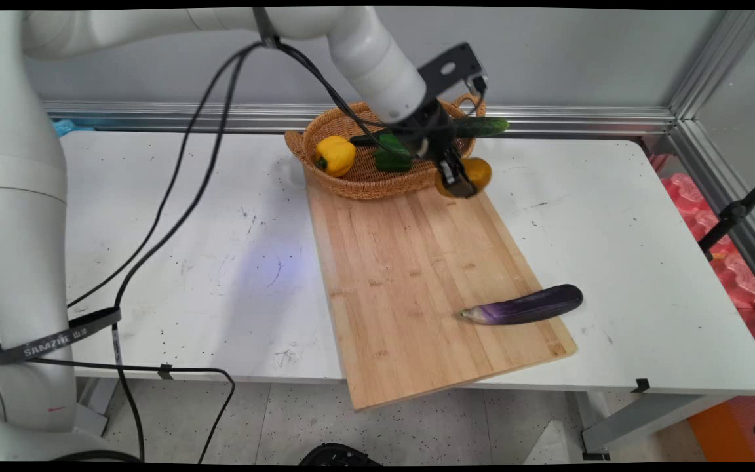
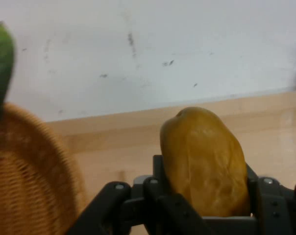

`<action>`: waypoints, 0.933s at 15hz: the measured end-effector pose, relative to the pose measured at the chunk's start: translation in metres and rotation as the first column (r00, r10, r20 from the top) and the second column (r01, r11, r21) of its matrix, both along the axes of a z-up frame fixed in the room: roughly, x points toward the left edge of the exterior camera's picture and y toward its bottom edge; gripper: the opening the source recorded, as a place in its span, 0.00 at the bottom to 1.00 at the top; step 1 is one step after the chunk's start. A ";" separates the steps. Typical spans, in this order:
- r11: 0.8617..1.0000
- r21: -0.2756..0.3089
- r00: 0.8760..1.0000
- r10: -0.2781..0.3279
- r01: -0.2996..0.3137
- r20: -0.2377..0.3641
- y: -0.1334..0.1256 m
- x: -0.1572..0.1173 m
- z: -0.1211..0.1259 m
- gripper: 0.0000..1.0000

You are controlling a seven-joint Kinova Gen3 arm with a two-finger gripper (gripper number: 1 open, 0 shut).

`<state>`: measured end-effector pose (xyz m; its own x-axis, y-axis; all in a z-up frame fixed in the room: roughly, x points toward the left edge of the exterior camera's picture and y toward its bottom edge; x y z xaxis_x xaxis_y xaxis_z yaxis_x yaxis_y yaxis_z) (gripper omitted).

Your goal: Place the picked object in the vegetable basket

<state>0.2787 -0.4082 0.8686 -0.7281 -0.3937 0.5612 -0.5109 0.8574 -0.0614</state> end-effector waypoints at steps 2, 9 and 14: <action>1.000 -0.005 1.000 0.007 -0.007 0.020 -0.002 0.015 0.009 0.00; 0.996 -0.064 0.995 0.064 -0.060 0.072 -0.029 0.067 0.022 0.00; 0.992 -0.097 0.994 0.091 -0.084 0.065 -0.056 0.086 0.010 0.00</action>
<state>0.3650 -0.4645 0.8782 -0.7314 -0.4053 0.5484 -0.5756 0.7982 -0.1777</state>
